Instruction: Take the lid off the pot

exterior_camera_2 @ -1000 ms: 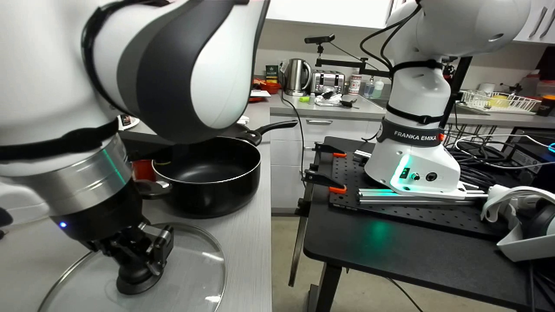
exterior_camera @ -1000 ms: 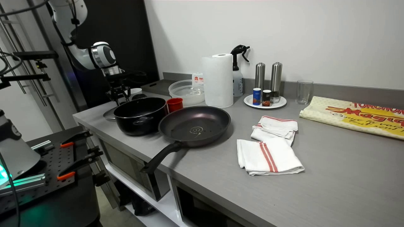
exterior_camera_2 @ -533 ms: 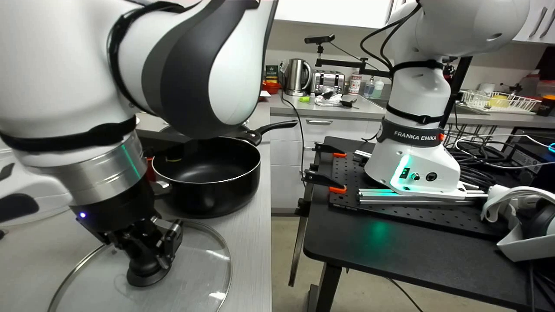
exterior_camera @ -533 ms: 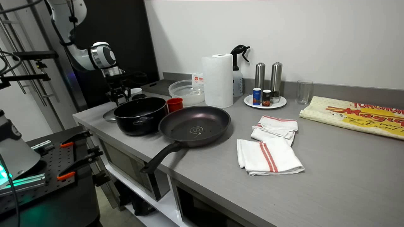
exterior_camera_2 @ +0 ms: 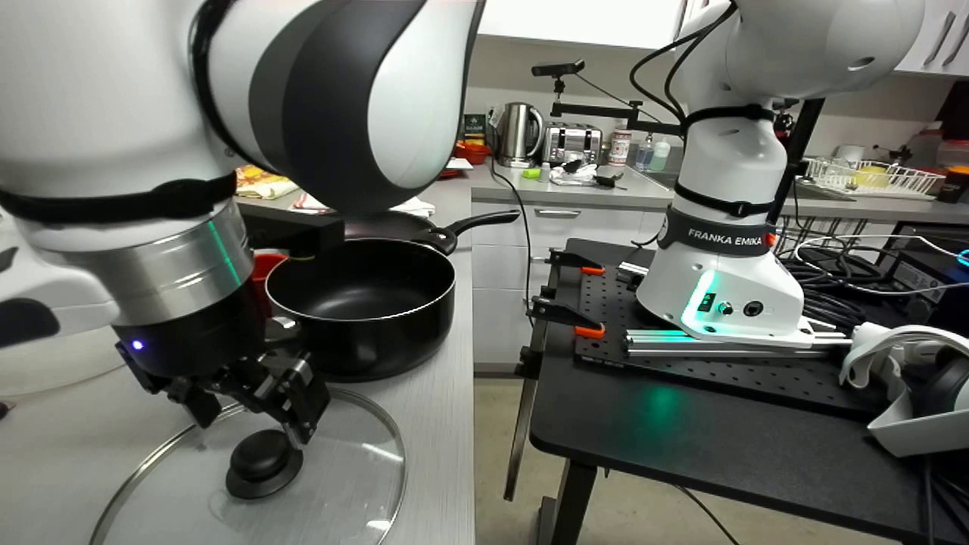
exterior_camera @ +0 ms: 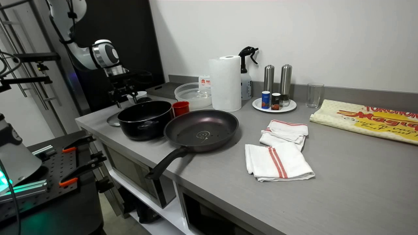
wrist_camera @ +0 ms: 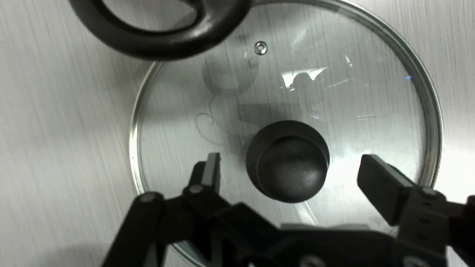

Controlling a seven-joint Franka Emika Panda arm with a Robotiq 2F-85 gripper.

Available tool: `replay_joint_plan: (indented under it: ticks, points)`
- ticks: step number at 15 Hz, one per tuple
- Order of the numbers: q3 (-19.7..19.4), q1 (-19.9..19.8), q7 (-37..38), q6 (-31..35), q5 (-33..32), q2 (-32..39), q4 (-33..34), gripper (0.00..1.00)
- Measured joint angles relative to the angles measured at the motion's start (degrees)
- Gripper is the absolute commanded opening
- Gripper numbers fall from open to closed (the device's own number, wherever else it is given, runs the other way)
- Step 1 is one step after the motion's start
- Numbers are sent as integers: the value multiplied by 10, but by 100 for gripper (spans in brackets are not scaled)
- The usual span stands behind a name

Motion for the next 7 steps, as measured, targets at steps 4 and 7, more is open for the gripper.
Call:
replay_joint_plan:
  ticks: [4, 7]
  points:
    - [0, 0, 0, 0, 0, -11, -4, 100]
    - [0, -1, 8, 0, 1, -16, -7, 100]
